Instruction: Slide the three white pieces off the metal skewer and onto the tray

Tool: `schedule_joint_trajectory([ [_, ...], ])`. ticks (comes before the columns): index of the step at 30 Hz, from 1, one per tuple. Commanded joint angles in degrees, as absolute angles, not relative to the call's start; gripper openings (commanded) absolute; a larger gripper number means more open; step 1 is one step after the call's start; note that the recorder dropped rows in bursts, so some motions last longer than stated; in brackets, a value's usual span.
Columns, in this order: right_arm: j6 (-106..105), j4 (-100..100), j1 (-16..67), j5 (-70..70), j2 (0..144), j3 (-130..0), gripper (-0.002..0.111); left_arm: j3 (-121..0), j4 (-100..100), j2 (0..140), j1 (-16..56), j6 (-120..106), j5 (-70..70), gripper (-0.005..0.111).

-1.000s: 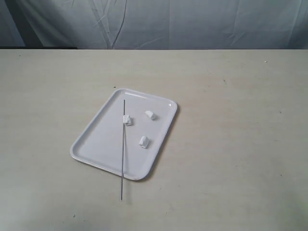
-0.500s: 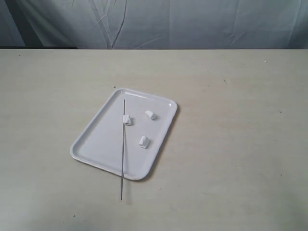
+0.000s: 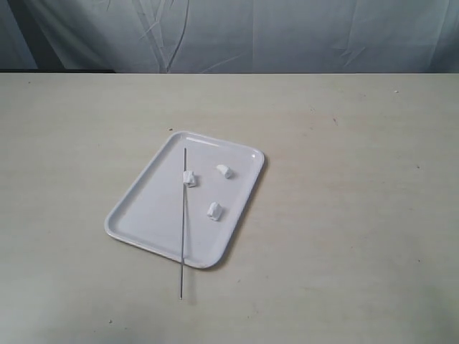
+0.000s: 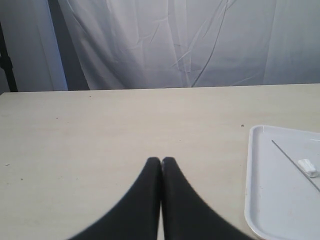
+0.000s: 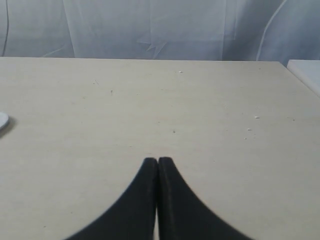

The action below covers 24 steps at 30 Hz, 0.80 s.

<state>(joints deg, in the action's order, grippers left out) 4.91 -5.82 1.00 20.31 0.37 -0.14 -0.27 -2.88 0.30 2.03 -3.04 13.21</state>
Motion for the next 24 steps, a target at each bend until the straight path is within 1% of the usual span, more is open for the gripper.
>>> schedule_joint_trajectory([
  [1, 4.71, -5.71, 0.70, 19.91, 0.00, 0.00, -0.001, 0.00, -2.92, 0.00, 1.84, -2.63, 13.24, 0.000],
  [19, 4.67, -5.84, 0.70, 19.91, 0.00, 0.00, -0.001, 0.00, -2.58, 0.00, 1.84, -2.74, 13.24, 0.000],
  [24, 4.67, -4.97, 0.70, 19.83, 0.00, 0.00, -0.001, 0.00, -2.05, 0.00, 0.38, -2.74, 13.24, 0.000],
])
